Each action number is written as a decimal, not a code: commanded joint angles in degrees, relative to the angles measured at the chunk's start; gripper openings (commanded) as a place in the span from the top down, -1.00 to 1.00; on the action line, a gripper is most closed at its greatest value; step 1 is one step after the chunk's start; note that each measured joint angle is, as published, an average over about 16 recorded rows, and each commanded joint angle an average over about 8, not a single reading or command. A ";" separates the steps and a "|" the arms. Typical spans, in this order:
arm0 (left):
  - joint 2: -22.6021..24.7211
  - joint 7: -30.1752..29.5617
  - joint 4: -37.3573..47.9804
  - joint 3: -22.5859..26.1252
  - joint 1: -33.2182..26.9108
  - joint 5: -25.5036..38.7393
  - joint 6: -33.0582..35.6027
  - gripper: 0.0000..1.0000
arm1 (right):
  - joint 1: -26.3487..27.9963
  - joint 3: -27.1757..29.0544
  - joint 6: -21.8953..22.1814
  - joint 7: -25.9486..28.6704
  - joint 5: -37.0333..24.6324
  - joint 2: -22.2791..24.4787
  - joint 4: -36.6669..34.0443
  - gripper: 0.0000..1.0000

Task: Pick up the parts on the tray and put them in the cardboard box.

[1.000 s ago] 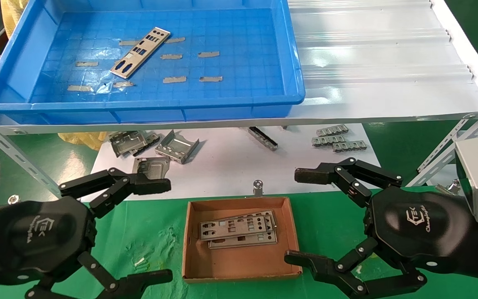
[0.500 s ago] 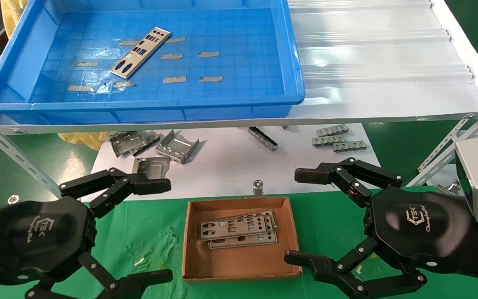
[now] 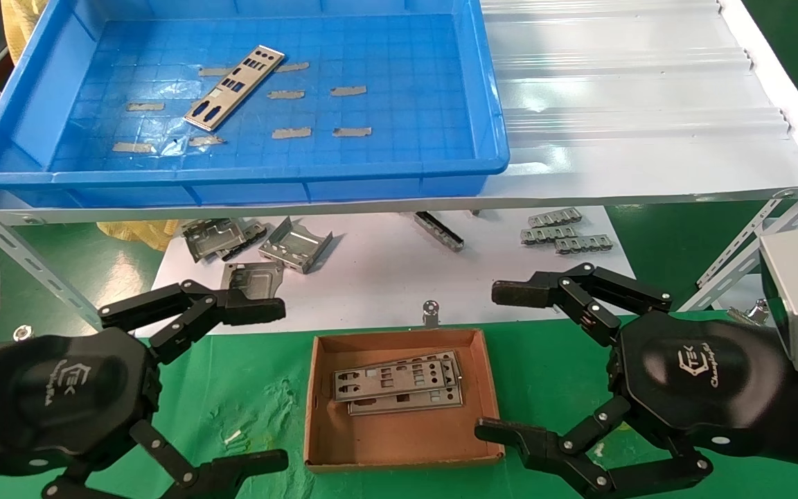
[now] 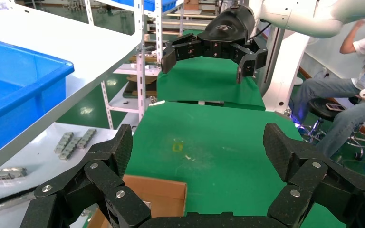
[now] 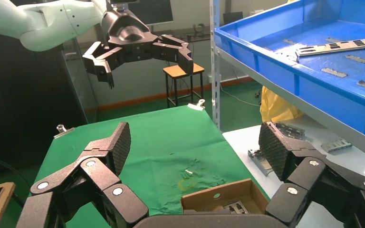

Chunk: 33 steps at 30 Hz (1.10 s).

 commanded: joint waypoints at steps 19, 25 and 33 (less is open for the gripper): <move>0.00 0.00 0.00 0.00 0.00 0.00 0.00 -1.00 | 0.00 0.00 0.00 0.00 0.00 0.00 0.00 -1.00; 0.00 0.00 0.00 0.00 0.00 0.00 0.00 -1.00 | 0.00 0.00 0.00 0.00 0.00 0.00 0.00 -1.00; 0.00 0.00 0.00 0.00 0.00 0.00 0.00 -1.00 | 0.00 0.00 0.00 0.00 0.00 0.00 0.00 -1.00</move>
